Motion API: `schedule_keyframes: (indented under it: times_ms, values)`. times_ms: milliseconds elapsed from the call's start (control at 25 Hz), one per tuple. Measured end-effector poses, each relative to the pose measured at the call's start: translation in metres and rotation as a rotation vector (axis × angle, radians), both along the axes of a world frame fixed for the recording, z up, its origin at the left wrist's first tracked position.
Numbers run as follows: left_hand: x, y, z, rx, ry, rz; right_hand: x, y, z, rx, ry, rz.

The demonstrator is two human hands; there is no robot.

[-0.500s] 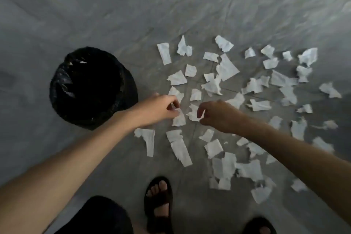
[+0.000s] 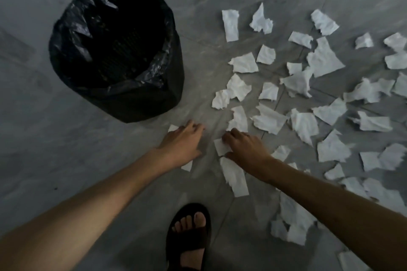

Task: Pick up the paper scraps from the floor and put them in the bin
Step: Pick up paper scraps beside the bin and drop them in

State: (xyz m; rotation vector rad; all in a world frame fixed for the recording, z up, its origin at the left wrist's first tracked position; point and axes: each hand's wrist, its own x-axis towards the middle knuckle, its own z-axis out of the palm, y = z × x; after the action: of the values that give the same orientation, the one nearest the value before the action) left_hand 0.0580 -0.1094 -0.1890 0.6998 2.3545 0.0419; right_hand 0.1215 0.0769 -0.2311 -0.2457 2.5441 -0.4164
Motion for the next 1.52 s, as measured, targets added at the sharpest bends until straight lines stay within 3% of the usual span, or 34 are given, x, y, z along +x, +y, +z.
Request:
schedule_keyframes:
  times_ms: [120,360,480,560,640,760,1000,1120,1200,1320,1440,1520]
  values:
    - [0.007,-0.016,-0.033,0.013,0.116,0.023,-0.001,-0.006,-0.009,0.004,0.137,-0.067]
    - [-0.004,-0.035,-0.046,0.349,0.008,0.168,0.006,0.03,0.018,-0.254,0.304,-0.19]
    - [-0.003,-0.015,-0.042,0.4,0.061,0.235,0.035,0.024,0.008,-0.251,0.285,0.023]
    - [-0.011,0.005,-0.037,0.416,0.131,0.193,0.055,0.007,-0.006,-0.159,0.224,0.195]
    - [-0.027,0.024,-0.037,0.423,0.222,0.107,0.062,0.001,-0.017,-0.107,0.2,0.232]
    - [-0.056,0.052,-0.044,0.352,0.283,0.016,0.053,0.015,-0.014,-0.243,0.159,-0.019]
    - [-0.068,0.066,-0.061,0.324,0.217,-0.007,0.038,0.06,0.012,-0.457,0.142,-0.807]
    - [-0.06,0.062,-0.044,0.335,0.213,0.024,0.034,0.067,0.017,-0.571,0.131,-1.013]
    - [-0.058,0.063,-0.013,0.37,0.215,0.046,0.03,0.064,0.023,-0.686,0.101,-1.124]
    - [-0.063,0.068,0.058,0.598,0.254,0.078,0.013,0.061,0.043,-0.777,0.093,-1.211]
    - [-0.075,0.064,0.138,0.861,0.401,0.103,-0.02,0.052,0.078,-0.896,0.14,-1.183]
    - [-0.089,0.05,0.172,0.936,0.543,0.136,-0.045,0.044,0.105,-0.927,0.201,-1.14]
